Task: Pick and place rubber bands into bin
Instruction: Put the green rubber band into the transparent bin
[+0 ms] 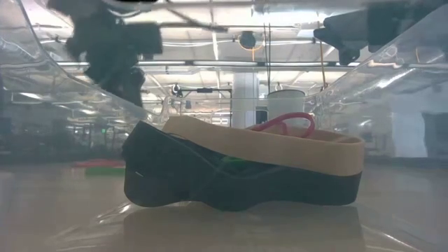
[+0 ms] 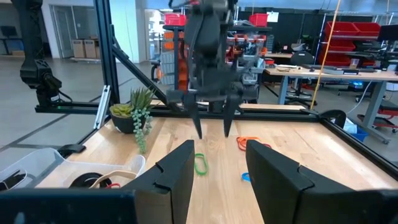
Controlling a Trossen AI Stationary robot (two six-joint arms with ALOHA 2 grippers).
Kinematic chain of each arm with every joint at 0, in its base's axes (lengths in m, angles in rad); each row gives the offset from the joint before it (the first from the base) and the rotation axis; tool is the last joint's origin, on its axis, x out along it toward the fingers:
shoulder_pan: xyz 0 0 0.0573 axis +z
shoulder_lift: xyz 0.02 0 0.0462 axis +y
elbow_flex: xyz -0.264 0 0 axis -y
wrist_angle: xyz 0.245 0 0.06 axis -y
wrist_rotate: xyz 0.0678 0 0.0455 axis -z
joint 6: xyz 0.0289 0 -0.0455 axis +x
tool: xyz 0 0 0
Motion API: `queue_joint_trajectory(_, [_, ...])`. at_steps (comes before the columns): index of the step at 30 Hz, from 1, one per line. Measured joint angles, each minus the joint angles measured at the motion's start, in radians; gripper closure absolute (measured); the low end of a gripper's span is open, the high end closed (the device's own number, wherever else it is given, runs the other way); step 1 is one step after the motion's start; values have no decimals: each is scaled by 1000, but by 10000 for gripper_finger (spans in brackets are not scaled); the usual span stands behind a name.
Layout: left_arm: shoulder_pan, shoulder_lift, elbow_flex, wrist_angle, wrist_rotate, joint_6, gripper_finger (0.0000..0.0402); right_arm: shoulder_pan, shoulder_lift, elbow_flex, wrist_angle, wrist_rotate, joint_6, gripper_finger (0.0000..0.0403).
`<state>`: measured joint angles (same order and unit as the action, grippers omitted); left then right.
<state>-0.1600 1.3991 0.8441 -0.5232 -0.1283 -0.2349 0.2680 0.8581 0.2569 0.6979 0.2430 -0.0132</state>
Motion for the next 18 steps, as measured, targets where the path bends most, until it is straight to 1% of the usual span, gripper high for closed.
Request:
queue_joint_trajectory(9, [-27,0,-186,247,11,-64,147,0,0,0,0,0,-3,264])
queue_joint_trajectory(13, [-48,1,-216,268,0,-68,147,0,0,0,0,0,-6,264])
queue_joint_trajectory(18, [-62,52,-218,279,-3,-91,147,0,0,0,-2,0,-6,264])
